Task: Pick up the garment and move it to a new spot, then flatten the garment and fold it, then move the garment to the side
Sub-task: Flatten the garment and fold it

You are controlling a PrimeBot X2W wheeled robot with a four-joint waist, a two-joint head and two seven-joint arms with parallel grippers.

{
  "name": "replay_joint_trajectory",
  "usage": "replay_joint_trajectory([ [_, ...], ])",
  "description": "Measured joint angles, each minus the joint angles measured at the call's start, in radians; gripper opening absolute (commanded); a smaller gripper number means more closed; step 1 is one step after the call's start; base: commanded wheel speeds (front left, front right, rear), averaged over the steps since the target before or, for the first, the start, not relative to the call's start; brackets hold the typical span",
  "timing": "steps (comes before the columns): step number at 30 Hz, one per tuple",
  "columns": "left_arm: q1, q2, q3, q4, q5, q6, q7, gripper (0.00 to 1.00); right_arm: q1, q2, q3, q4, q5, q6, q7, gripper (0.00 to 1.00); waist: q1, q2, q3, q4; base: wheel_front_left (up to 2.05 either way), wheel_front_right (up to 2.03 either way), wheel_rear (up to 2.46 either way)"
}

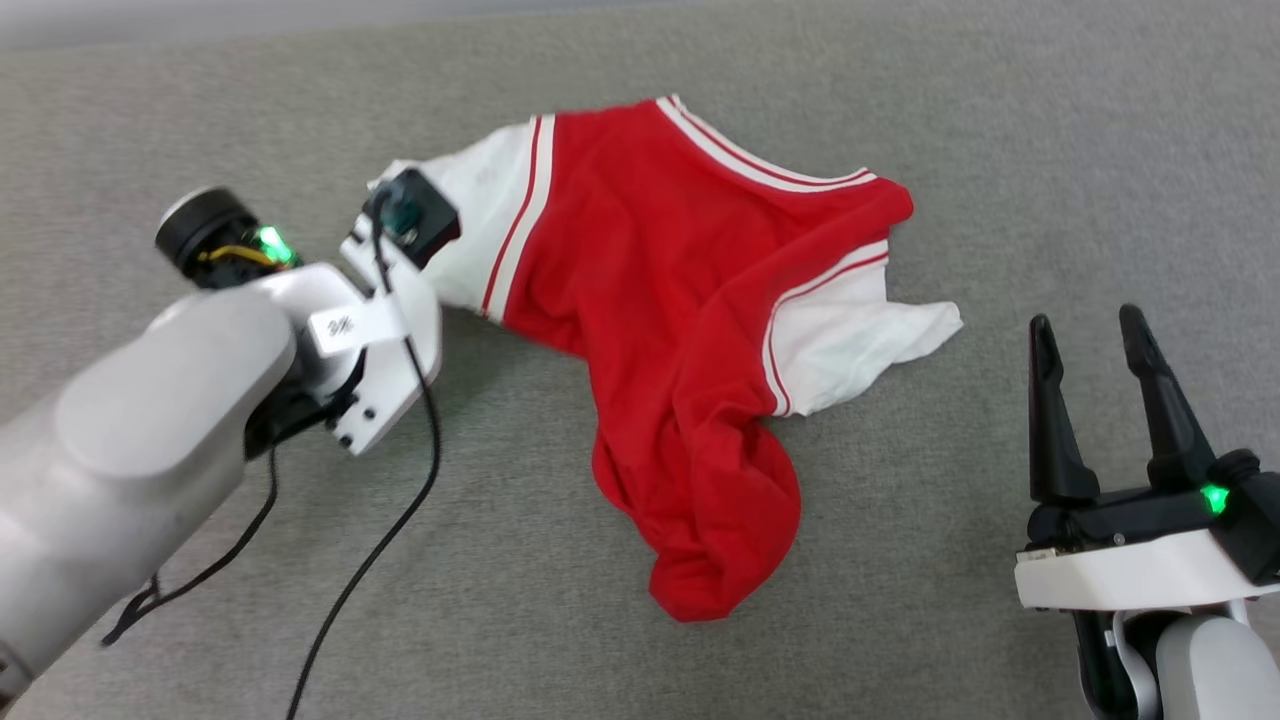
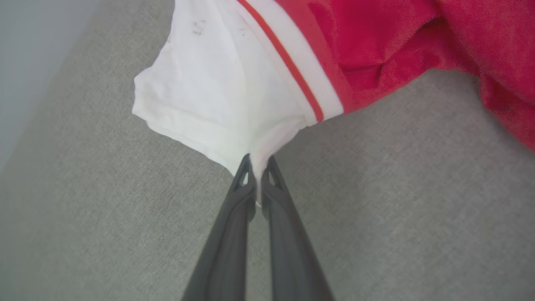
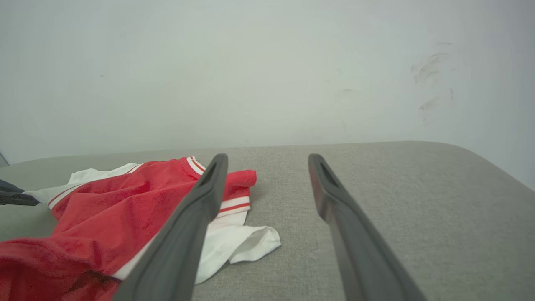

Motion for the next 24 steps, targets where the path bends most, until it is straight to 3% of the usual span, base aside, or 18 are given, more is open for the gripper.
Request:
replay_joint_trajectory([
  [7, 0.145, 0.082, 0.000, -0.083, -0.004, 0.065, -0.055, 0.00, 0.036, 0.000, -0.010, 0.011, -0.009, 0.000, 0.000, 1.00, 0.0000, 0.0000, -0.070, 0.048, 0.00, 0.00, 0.00],
  [19, 0.460, 0.206, 0.001, -0.202, -0.125, 0.221, -0.117, 0.00, 0.093, 0.000, -0.031, 0.020, -0.021, 0.000, 0.000, 1.00, -0.0001, 0.0000, -0.159, 0.088, 0.00, 0.00, 0.00],
  [24, 0.539, 0.216, 0.017, -0.235, -0.186, 0.265, -0.157, 0.00, 0.103, 0.000, -0.046, 0.027, -0.028, 0.000, 0.000, 1.00, 0.0000, 0.0000, -0.174, 0.098, 0.00, 0.00, 0.00],
])
